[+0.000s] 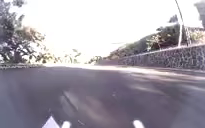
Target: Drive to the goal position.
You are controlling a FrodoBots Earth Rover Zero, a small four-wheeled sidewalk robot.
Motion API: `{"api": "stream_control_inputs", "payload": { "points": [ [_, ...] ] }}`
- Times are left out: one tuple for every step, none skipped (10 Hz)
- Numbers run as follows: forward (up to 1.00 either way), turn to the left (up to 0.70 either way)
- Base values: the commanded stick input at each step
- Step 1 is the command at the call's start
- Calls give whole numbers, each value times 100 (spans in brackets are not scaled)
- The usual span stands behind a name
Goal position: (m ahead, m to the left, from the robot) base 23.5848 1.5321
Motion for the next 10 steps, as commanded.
{"api": "stream_control_inputs", "payload": {
  "points": [
    [69, 2],
    [69, 2],
    [69, 2],
    [69, 2],
    [69, 2],
    [69, 2],
    [69, 2],
    [69, 2],
    [69, 2],
    [69, 2]
  ]
}}
